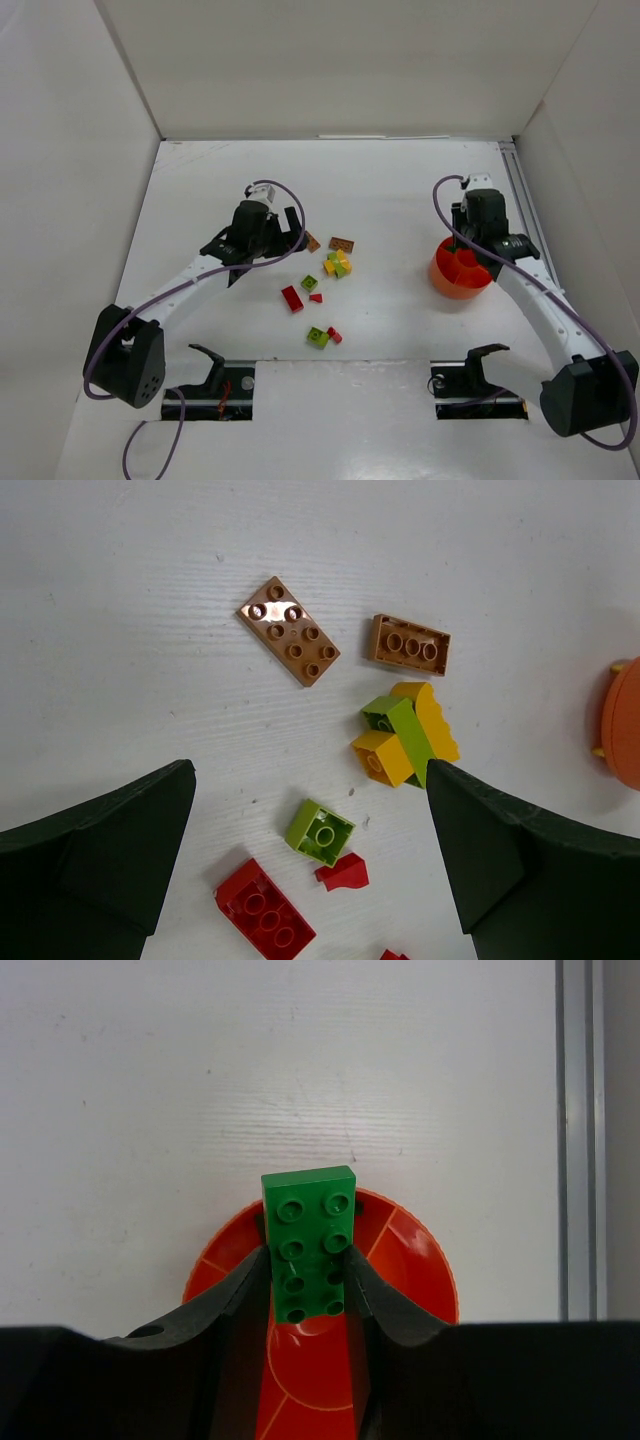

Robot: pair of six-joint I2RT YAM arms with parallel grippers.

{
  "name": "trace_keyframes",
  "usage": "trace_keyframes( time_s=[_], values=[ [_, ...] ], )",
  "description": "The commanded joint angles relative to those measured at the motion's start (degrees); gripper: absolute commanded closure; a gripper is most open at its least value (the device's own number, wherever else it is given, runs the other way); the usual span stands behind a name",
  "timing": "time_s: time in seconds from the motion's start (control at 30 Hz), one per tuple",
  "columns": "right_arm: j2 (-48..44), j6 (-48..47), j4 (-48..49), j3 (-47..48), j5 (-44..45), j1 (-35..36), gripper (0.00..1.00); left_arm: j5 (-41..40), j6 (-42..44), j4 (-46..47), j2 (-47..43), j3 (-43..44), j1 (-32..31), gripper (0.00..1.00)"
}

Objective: Sort the legos into containers by color

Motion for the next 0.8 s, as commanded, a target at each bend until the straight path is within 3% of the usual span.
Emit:
trace_keyframes(
  time_s=[0.0, 0.6, 0.77],
  values=[
    [0.24, -0.40, 7.62, 0.30, -2.31, -0.43, 0.74, 0.81, -1.06, 1.67, -0.99, 1.26, 0.18, 0.00],
    [2.97, -0.58, 9.65, -3.12, -2.14, -0.43, 0.72, -0.25, -1.07, 1.15, -1.52, 0.72, 0.18, 0.00],
    [2.97, 0.47, 8.95, -3.74, -0.91, -0.43, 0.62, -0.77, -1.59, 1.15, -2.57, 0.72, 0.18, 0.00]
  ],
)
